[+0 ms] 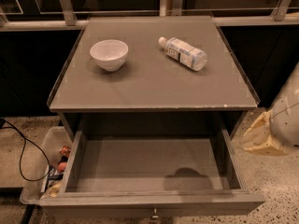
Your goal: Close top drawer
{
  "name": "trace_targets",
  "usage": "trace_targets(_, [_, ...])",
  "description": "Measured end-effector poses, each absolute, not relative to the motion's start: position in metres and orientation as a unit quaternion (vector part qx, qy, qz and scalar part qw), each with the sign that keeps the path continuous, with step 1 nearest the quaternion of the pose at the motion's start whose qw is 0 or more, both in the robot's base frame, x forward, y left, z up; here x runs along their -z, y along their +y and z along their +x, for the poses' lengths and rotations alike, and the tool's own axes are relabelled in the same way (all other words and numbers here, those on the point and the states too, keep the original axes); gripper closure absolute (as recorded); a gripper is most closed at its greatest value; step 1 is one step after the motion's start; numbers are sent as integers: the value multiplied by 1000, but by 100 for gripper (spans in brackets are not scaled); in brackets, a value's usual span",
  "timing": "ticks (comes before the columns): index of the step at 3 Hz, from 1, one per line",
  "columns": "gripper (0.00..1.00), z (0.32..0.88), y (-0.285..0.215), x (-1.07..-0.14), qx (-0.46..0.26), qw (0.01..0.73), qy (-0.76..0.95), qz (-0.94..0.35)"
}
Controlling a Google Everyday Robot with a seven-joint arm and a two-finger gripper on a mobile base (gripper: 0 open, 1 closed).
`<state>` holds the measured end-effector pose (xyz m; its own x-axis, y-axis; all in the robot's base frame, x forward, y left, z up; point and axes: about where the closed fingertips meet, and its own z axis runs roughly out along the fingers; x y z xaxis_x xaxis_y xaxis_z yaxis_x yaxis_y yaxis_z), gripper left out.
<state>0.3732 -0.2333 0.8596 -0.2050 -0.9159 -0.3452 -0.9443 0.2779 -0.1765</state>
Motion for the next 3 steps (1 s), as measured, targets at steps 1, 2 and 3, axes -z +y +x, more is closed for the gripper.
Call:
trace_targets(1, [100,356,-220,-834,-59,246,770,-586])
trace_targets(2, [100,340,-217,-807,-79,310,765,-560])
trace_targets(3, [100,339,-206,-790,-104,363,746,-548])
